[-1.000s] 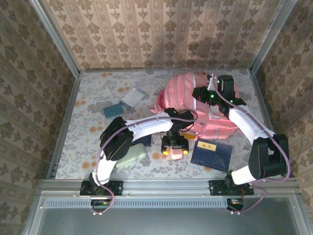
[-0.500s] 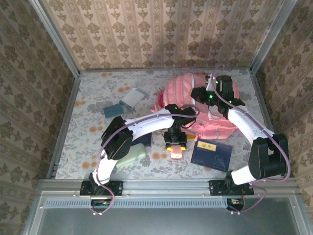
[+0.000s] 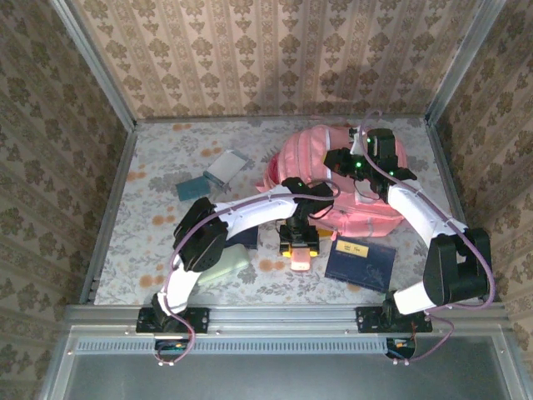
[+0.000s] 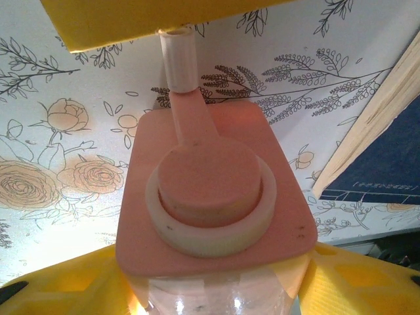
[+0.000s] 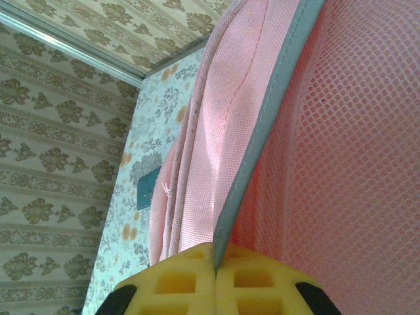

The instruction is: Pack the student bag

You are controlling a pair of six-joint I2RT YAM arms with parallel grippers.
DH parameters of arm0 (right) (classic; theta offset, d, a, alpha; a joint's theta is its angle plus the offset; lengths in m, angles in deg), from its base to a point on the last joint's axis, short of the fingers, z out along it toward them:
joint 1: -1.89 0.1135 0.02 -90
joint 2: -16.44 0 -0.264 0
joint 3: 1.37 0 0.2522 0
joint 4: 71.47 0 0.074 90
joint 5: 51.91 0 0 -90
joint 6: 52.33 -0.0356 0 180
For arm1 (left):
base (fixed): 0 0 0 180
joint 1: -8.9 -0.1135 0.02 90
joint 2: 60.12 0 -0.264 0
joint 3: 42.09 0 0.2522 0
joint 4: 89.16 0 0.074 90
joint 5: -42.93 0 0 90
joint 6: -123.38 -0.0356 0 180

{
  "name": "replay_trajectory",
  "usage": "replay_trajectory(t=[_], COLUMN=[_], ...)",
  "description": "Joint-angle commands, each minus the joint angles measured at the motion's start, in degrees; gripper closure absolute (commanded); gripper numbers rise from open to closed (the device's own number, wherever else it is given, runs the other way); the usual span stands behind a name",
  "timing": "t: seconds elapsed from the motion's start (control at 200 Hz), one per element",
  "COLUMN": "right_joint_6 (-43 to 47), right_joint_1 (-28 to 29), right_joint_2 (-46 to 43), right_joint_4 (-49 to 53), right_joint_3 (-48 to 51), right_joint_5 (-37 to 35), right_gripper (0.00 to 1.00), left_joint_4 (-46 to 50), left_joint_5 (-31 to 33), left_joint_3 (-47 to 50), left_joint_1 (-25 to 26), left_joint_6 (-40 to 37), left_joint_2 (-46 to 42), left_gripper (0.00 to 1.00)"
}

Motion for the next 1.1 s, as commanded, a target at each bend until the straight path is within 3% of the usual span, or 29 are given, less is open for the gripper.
replay_trajectory(t=[0.0, 0.42, 0.655, 0.81, 1.095], right_joint_6=[-0.12, 0.16, 0.56, 0.63, 5.03], right_joint_1=[0.65, 0.61, 0.63, 0.58, 0.52], right_joint_2=[-0.68, -0.78, -0.64, -0.62, -2.63], right_joint_4=[-2.06, -1.53, -0.99, -0.49, 4.46], right_joint_3=[0.0, -0.22, -0.4, -0.77, -3.14], right_joint_5=[2.79, 2.8, 2.81, 2.86, 0.37], right_gripper=[1.0, 1.0, 1.0, 1.0, 1.0], left_joint_4=[2.29, 2.12, 1.71, 1.52, 0.05], left_joint_5=[-1.25, -3.66, -1.93, -2.02, -0.09], left_joint_3=[-0.73, -0.89, -1.6, -1.28, 3.05], left_joint_1=[0.76, 1.04, 0.83, 0.41, -2.13], left_joint_6=[-0.32, -0.97, -1.67, -2.26, -6.96], left_joint_2=[2.25, 4.2, 2.58, 1.54, -12.96], left_gripper=[0.4, 0.34, 0.48, 0.5, 0.49])
